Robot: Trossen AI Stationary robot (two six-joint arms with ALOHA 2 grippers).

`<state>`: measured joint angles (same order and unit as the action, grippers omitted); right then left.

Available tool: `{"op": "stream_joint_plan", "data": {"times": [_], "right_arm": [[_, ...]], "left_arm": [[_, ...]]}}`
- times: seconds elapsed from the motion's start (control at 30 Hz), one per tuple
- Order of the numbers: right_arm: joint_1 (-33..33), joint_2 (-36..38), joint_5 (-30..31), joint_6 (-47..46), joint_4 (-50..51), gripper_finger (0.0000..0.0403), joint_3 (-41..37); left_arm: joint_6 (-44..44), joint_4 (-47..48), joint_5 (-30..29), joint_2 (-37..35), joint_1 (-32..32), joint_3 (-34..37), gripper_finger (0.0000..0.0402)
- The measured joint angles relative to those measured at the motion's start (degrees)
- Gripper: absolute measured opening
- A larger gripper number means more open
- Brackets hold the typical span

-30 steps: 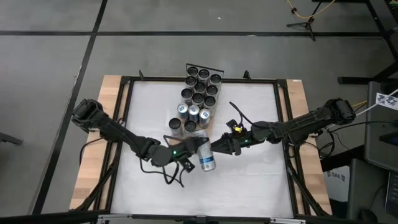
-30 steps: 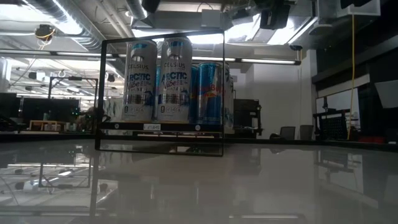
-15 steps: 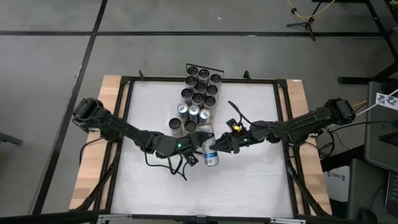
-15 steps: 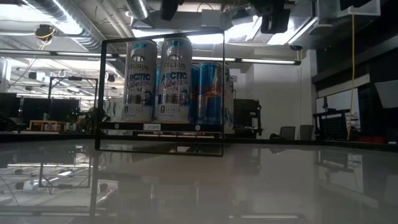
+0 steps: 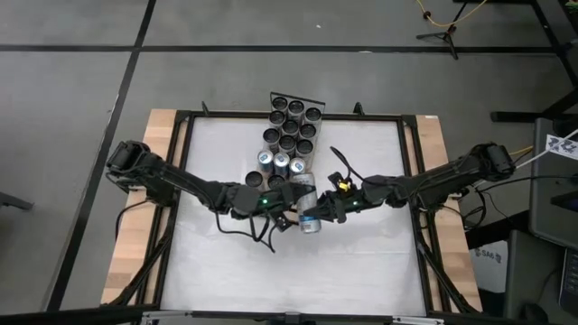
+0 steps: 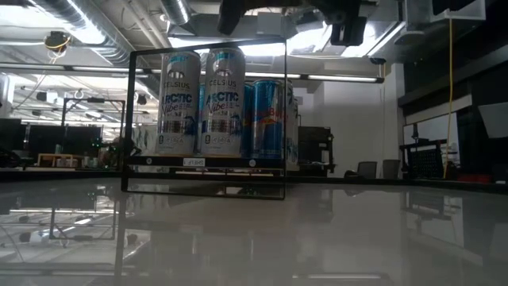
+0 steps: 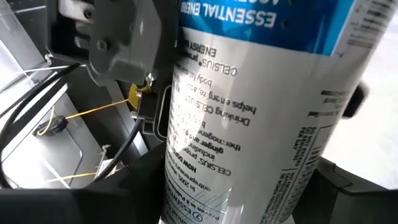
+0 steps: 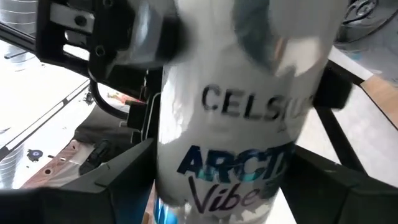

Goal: Place canned beverage on shelf
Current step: Move the blue soda can to the top right of the table

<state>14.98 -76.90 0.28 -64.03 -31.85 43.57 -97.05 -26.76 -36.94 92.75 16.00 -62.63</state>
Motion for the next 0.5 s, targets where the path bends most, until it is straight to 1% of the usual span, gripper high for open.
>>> {"op": "stream_joint_plan", "data": {"times": [0.1,0.3,0.37,0.5], "right_arm": [[0.0,-0.88,0.06,0.0,-0.3,0.0303,0.0],[0.04,-2.23,-0.85,0.02,-1.3,0.03,0.0],[0.04,-2.23,-0.62,0.48,-1.27,0.0288,0.0],[0.04,-2.23,-0.47,1.07,-1.36,0.0251,0.0]], "left_arm": [[-0.04,0.17,1.05,0.0,-0.66,0.0,0.0245],[-1.07,0.32,0.22,0.0,-1.38,0.0,0.0245],[-1.12,0.18,0.25,0.0,-1.47,-0.01,0.0245],[-1.64,0.24,0.24,0.0,-1.47,0.0,0.0246]]}}
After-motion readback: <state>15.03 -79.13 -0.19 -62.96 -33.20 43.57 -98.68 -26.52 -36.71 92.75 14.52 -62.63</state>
